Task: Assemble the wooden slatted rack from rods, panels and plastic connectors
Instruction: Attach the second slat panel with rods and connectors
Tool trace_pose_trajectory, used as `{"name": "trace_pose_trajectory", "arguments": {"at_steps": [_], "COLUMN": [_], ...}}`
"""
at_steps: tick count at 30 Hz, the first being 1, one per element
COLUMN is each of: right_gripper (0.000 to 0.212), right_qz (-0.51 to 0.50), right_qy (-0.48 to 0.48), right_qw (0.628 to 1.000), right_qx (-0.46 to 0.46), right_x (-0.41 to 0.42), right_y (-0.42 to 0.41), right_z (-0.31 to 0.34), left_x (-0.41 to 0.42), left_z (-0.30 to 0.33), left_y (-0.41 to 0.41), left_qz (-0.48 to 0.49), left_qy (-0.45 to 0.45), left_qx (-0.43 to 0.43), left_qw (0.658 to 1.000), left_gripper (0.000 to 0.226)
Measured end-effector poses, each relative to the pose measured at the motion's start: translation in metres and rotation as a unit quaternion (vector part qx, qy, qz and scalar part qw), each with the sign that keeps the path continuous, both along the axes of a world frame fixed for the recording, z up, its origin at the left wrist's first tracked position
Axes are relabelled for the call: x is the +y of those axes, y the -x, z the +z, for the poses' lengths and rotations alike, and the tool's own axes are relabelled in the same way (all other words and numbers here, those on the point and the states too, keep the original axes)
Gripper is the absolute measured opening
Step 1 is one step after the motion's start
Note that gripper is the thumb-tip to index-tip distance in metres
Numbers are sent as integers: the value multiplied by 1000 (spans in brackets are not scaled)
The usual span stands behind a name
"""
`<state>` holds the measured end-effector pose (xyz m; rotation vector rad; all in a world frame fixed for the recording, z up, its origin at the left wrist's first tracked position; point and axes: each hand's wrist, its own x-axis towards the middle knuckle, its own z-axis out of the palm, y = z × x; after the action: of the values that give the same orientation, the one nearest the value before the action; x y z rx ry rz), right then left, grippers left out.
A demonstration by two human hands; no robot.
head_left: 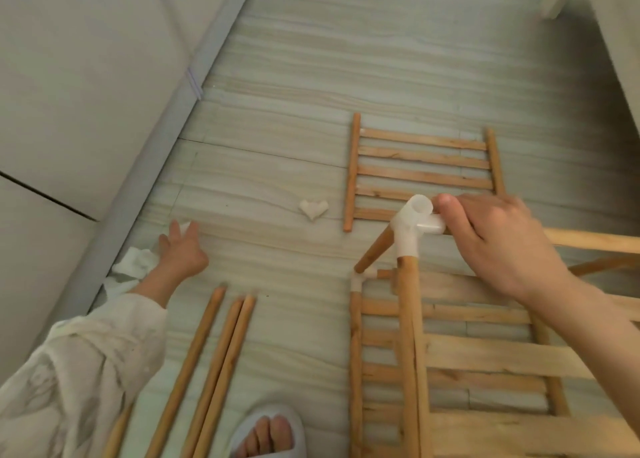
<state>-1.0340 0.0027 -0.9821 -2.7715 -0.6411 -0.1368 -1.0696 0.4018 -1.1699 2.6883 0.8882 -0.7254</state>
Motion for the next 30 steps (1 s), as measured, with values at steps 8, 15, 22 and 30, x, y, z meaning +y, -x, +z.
{"name": "trace_pose_trajectory", "arguments": {"at_steps": [8,15,22,30], "right_gripper": [43,34,29,23], "right_qz": [-25,0,-8,-288], "right_qy": [14,-28,-87,-221], "right_qw": [992,992,993,932], "right_qx": [120,122,80,-2], "right_x": [11,-3,-56,-154], "right_y": [-1,7,20,10], "right_z": [15,20,41,56], "left_x": [-43,-128,-232,-374], "left_z": [1,91,240,276], "left_y": [2,-28,-66,-71], "left_qz": [-86,-115,-169,-287], "left_qy": [45,199,326,415], "left_qx": [-94,-293,-461,-346], "left_qw": [991,928,808,791], "left_gripper": [40,33,31,38]}}
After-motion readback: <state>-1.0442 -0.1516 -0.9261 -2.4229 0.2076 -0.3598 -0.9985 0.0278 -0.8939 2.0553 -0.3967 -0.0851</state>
